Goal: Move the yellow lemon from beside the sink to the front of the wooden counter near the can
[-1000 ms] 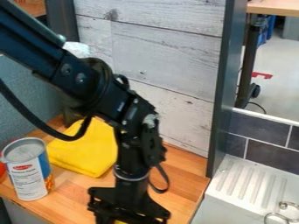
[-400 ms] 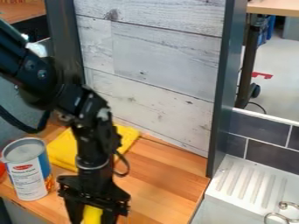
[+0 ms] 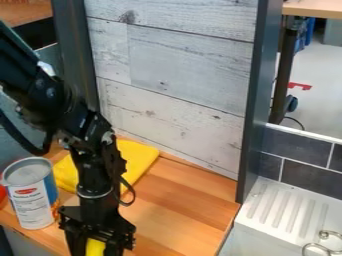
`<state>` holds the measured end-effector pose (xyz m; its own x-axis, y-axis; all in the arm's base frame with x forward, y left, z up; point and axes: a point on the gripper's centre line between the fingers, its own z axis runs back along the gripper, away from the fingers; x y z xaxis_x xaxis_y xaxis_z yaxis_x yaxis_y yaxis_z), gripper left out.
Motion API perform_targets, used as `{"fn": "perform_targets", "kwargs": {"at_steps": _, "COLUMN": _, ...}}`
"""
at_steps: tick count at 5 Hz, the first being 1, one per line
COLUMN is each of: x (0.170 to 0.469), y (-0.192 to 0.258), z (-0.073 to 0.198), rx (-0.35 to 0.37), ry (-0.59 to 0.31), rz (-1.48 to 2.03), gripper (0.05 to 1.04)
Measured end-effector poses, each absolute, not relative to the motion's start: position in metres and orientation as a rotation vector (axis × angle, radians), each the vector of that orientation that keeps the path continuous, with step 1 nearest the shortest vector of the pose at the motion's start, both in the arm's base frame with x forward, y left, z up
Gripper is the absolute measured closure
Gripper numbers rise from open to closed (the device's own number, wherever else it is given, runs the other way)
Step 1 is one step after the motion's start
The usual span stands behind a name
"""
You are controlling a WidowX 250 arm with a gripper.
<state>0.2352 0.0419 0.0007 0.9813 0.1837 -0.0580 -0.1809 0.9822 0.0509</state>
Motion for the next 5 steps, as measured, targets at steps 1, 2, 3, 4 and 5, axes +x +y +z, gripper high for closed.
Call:
{"fn": "perform_targets", "kwargs": {"at_steps": 1, "x": 0.236, "y": 0.044, "z": -0.002, "rx": 0.029, "ry": 0.064, "rz": 0.202, "gripper": 0.313}}
{"fn": "perform_targets", "kwargs": {"at_steps": 2, "x": 0.237, "y": 0.044, "z": -0.002, "rx": 0.027, "ry": 0.07, "rz": 0.204, "gripper": 0.262}}
{"fn": "perform_targets", "kwargs": {"at_steps": 3, "x": 0.239, "y": 0.046, "z": 0.001, "rx": 0.028, "ry": 0.084, "rz": 0.212, "gripper": 0.073}}
{"fn": "perform_targets", "kwargs": {"at_steps": 4, "x": 0.247, "y": 0.052, "z": 0.013, "rx": 0.059, "ry": 0.082, "rz": 0.212, "gripper": 0.076}}
{"fn": "perform_targets", "kwargs": {"at_steps": 5, "x": 0.252, "y": 0.058, "z": 0.031, "rx": 0.11, "ry": 0.053, "rz": 0.238, "gripper": 0.079}}
